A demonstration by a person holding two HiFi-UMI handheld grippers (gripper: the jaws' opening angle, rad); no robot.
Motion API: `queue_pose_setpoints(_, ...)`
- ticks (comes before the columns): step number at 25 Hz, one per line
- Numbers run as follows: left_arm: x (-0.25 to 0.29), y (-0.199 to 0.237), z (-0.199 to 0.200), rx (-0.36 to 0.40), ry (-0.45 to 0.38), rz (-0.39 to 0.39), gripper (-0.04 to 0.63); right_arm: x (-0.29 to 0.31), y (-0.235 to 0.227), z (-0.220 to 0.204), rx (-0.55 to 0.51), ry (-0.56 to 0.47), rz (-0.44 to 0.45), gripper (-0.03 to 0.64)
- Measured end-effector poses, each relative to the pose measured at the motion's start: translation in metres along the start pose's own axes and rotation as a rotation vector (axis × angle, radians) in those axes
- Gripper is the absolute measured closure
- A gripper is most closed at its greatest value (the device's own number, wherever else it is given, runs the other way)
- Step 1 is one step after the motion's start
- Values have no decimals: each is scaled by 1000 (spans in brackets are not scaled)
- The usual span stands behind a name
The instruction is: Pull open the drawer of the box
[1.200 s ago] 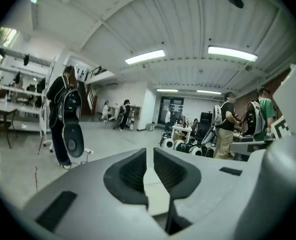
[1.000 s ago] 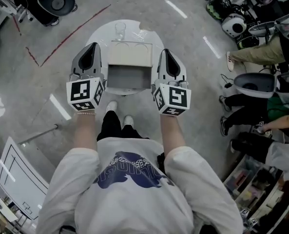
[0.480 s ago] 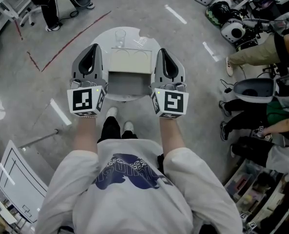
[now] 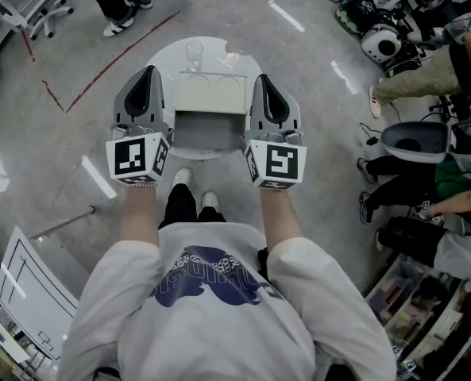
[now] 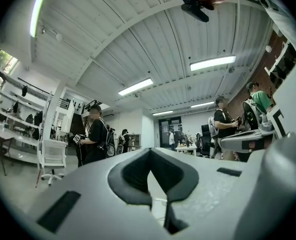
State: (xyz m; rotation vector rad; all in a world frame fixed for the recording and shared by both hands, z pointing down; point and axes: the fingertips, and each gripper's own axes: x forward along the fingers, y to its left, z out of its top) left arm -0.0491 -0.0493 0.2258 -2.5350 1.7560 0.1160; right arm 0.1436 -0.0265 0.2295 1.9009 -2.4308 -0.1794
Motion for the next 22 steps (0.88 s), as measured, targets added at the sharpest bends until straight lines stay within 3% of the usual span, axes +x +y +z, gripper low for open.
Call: queue_pose_setpoints(22,-2,13,-6,-4,15,19,588,-1,0,0,20,11,-17,620)
